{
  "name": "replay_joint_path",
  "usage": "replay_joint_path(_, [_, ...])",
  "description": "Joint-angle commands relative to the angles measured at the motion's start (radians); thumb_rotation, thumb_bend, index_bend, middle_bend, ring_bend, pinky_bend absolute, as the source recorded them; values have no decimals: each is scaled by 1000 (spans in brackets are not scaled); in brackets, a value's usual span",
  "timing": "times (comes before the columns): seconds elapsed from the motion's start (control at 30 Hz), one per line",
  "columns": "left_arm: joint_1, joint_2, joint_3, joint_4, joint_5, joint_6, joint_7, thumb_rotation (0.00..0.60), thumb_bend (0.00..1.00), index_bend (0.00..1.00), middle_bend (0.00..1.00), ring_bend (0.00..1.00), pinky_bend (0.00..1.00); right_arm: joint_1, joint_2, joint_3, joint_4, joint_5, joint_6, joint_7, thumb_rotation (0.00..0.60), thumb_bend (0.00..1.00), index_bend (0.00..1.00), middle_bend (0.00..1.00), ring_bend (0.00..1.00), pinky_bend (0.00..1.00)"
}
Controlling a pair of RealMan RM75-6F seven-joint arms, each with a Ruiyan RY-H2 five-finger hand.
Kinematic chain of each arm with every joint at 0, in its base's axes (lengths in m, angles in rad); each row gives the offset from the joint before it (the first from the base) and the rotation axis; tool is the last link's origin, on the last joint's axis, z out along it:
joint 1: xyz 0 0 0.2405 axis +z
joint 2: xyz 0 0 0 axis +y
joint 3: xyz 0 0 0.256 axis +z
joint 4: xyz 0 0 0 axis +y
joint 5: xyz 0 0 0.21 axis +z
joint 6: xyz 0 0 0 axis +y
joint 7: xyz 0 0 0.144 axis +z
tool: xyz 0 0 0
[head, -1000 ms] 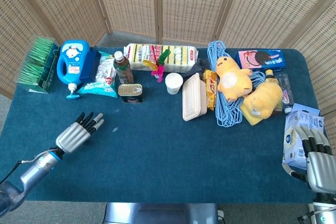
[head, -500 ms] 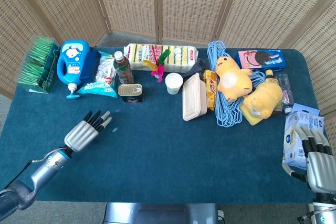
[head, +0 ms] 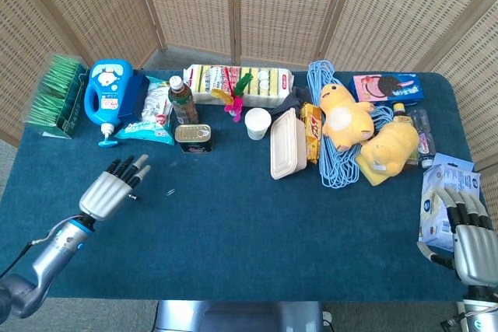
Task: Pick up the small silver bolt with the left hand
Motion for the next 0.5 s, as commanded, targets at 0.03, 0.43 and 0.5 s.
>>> replay_joint_path(0.03, [41, 71, -67, -84, -165, -66, -24, 600, 389, 297, 0, 48, 179, 2, 2, -5, -1, -5, -6, 0, 600, 0, 0, 0, 0, 0])
replay_joint_path(0.43, [48, 54, -92, -77, -277, -168, -78, 600, 425, 325, 0, 27, 179, 7, 12, -13, -4, -5, -26, 10, 600, 0, 0, 0, 0, 0])
replay_joint_path(0.5, [45, 48, -94, -77, -281, -177, -83, 600, 428, 350, 0, 26, 179, 8, 11, -13, -3, -4, -28, 9, 600, 0, 0, 0, 0, 0])
